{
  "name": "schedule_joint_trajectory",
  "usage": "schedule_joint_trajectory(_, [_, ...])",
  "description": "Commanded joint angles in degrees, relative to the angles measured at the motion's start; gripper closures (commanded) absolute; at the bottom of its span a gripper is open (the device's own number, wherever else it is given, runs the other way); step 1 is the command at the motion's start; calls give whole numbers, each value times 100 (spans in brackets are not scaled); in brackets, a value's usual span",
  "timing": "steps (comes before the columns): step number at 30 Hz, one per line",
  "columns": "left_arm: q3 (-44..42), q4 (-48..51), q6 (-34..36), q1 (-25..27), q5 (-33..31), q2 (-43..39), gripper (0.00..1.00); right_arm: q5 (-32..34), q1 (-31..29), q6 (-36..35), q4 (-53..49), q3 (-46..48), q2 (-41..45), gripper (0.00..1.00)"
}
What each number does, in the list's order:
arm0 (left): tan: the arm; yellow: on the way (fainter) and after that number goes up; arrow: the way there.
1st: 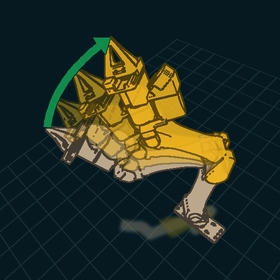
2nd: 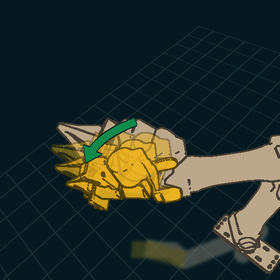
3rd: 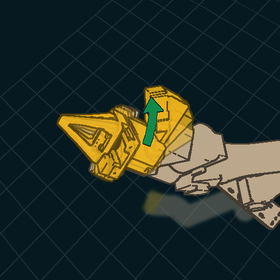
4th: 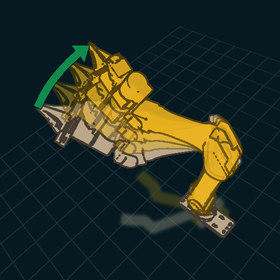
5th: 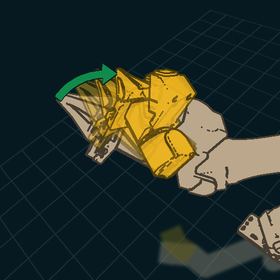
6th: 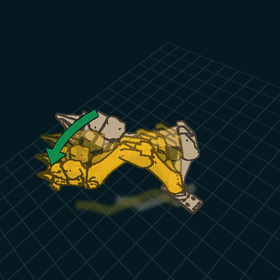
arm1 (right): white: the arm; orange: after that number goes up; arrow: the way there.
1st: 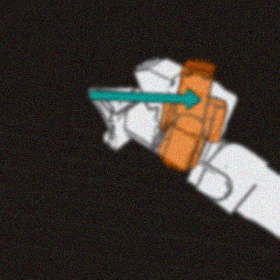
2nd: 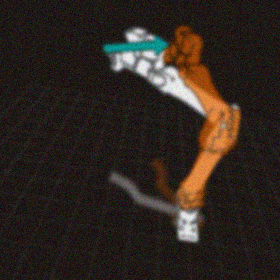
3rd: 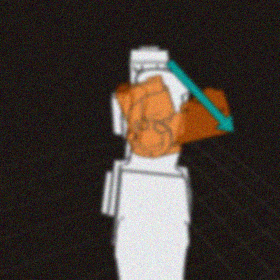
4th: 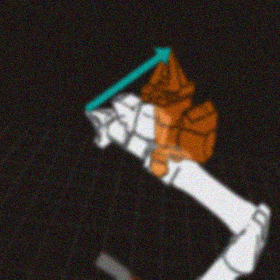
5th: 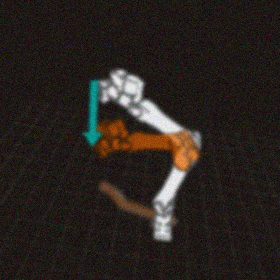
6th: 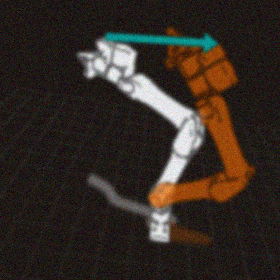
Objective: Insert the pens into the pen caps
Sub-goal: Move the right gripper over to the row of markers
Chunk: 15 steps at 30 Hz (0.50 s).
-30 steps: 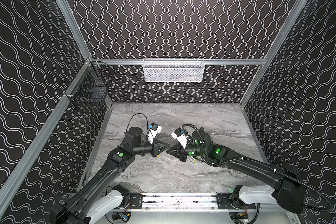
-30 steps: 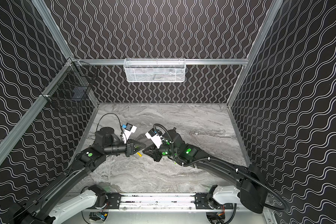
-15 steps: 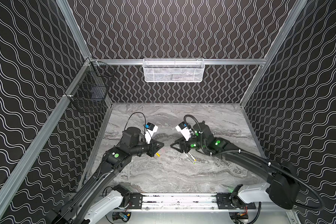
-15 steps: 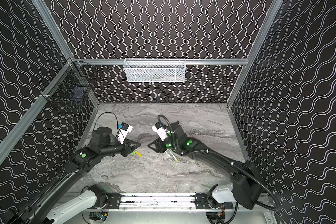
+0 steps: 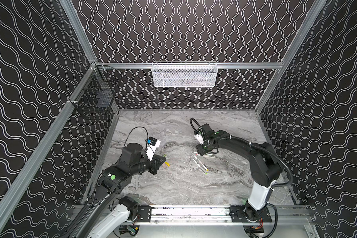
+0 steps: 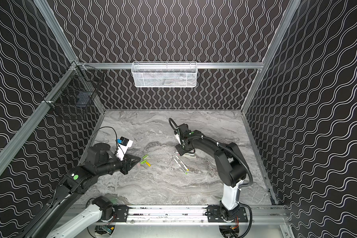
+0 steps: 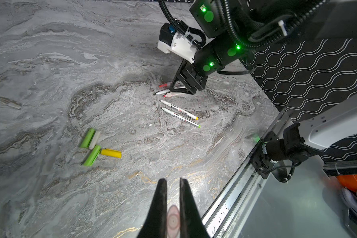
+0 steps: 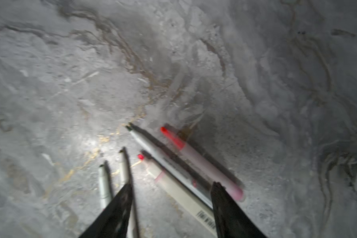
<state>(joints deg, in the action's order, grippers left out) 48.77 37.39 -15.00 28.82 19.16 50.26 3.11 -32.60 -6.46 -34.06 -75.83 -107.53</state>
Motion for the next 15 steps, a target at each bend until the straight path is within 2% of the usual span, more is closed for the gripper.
schedule_joint_trajectory(1, [-11,-89,93,-8,-19,62,100,105,140,-512,-224,-215,-163,39])
schedule_joint_trajectory(4, [-6,-107,102,-3,0,96,100,-152,279,-829,-251,-273,-270,41])
schedule_joint_trajectory(8, [-21,-144,95,-1,22,94,100,-293,307,-1599,-272,-122,-271,44])
schedule_joint_trajectory(15, [-17,-153,91,-7,27,80,100,-317,465,-1961,-245,-203,-358,55])
